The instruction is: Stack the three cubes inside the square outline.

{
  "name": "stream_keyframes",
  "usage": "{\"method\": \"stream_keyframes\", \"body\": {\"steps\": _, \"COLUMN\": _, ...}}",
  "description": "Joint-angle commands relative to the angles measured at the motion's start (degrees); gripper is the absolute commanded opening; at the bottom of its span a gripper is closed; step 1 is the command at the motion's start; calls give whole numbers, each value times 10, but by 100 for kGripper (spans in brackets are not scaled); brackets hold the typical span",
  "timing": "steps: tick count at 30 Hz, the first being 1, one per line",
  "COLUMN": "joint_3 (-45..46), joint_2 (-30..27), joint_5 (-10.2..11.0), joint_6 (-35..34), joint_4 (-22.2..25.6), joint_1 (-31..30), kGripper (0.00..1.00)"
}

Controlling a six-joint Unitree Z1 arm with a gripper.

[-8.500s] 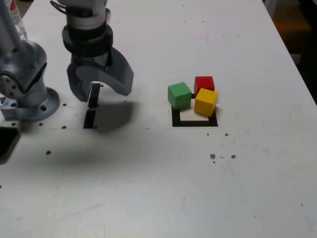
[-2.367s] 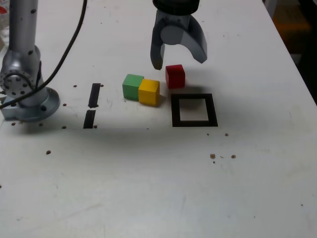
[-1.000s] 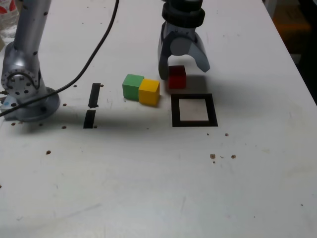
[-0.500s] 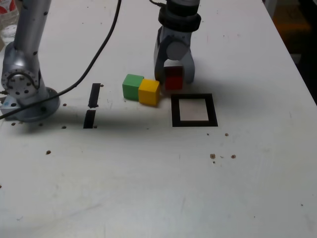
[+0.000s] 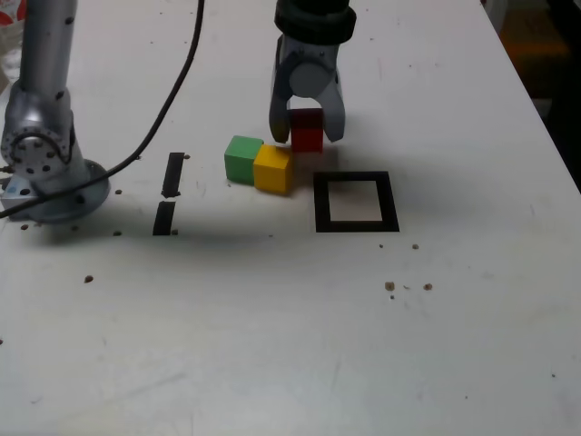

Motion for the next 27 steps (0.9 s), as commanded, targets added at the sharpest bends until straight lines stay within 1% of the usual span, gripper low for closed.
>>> {"method": "stream_keyframes", "body": {"steps": 1, "joint_3": -5, "joint_2": -17, "joint_5": 1, "joint_6": -7, "joint_4": 8, "joint_1": -12, "kGripper": 12}}
{"method": "stream_keyframes", "body": {"steps": 6, "joint_3": -25, "joint_2": -41, "joint_5": 3, "joint_6": -44, "joint_4": 39, "joint_1": -50, "kGripper": 12}}
{"method": "stream_keyframes", "body": {"steps": 10, "joint_3": -39, "joint_2": -50, "joint_5": 7, "joint_6": -68, "joint_4": 52, "joint_1": -73, "kGripper": 12}}
{"method": "stream_keyframes", "body": {"steps": 12, "joint_3": -46, "joint_2": -55, "joint_5": 12, "joint_6": -91, "joint_4": 57, "joint_1": -90, "kGripper": 12}}
{"method": "stream_keyframes", "body": {"steps": 21, "joint_3": -46, "joint_2": -49, "joint_5": 33, "joint_6": -147, "joint_4": 51, "joint_1": -120, "kGripper": 13}}
{"method": "stream_keyframes", "body": {"steps": 27, "joint_3": -50, "joint_2": -26, "joint_5": 32, "joint_6": -163, "joint_4": 31, "joint_1": -138, "kGripper": 13}}
